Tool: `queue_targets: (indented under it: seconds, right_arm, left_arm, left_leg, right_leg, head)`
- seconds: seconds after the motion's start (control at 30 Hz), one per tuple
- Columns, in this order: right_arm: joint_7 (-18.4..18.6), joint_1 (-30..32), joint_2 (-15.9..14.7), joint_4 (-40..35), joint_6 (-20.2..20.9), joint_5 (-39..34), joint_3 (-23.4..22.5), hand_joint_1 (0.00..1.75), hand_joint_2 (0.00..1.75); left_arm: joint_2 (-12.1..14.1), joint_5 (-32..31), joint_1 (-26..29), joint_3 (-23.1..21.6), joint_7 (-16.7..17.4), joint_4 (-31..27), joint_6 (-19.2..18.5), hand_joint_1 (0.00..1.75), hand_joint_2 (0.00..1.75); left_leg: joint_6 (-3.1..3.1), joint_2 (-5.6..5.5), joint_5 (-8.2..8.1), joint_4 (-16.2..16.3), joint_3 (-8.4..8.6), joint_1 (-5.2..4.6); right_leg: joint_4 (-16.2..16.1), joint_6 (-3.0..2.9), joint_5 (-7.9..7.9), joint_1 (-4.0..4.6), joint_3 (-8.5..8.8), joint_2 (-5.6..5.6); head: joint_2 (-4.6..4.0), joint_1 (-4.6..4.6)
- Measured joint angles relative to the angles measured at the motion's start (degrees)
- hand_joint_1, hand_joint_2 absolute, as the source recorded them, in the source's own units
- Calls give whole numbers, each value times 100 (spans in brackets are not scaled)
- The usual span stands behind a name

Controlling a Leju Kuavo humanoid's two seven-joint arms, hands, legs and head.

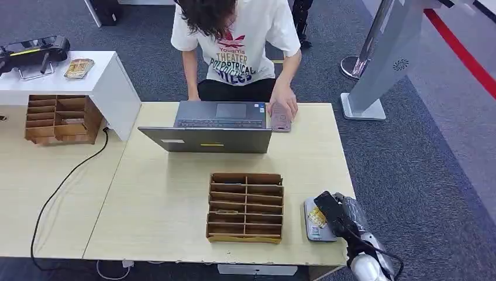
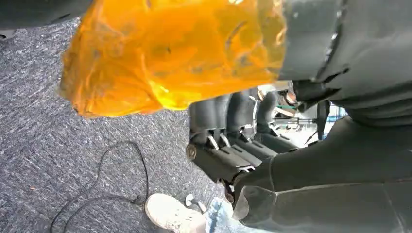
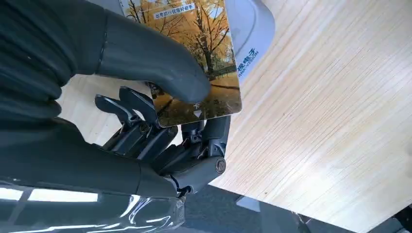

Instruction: Pass the card to the sensor for recognition and then transmit it.

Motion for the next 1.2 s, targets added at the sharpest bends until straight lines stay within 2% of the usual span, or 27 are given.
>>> queue_targets:
  seconds: [1.2]
  right_arm:
    - [20, -56, 50, 61, 35, 31, -9, 175, 175]
  left_arm:
    - [2, -94, 0, 125, 186, 0, 83, 0, 0]
  left_leg:
    - [0, 1, 0, 0, 1, 0]
  right_leg:
    - [0, -2, 1, 0, 0, 1]
  head:
    - [0, 0]
